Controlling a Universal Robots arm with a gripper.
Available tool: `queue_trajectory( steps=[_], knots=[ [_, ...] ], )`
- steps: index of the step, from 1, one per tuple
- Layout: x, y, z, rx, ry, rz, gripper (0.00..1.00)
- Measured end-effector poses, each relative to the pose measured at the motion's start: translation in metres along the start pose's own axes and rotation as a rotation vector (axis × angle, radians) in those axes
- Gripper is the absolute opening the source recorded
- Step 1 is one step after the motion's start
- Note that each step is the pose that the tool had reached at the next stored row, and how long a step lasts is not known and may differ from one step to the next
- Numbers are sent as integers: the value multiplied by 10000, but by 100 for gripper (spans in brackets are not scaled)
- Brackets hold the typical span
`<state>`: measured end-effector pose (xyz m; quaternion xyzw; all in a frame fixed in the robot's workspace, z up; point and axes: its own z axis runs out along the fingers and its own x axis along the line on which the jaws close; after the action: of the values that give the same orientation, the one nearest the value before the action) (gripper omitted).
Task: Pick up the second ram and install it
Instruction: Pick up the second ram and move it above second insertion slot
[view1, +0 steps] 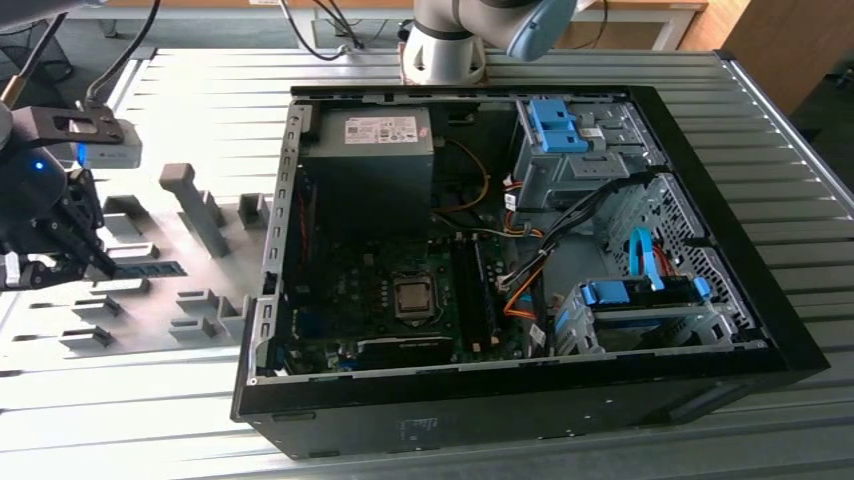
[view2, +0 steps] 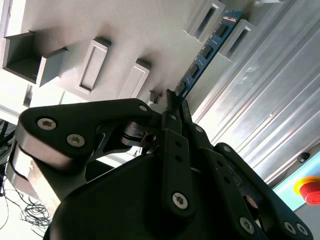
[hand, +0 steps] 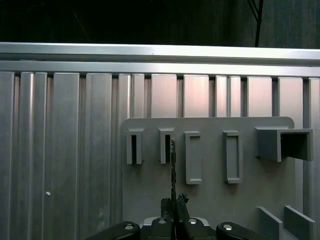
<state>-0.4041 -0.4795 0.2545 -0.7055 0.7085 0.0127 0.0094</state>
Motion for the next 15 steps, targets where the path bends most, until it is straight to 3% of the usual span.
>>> queue_trajectory(
  steps=[15],
  knots=[
    [-2,0,-74,1,0,0,14]
  ],
)
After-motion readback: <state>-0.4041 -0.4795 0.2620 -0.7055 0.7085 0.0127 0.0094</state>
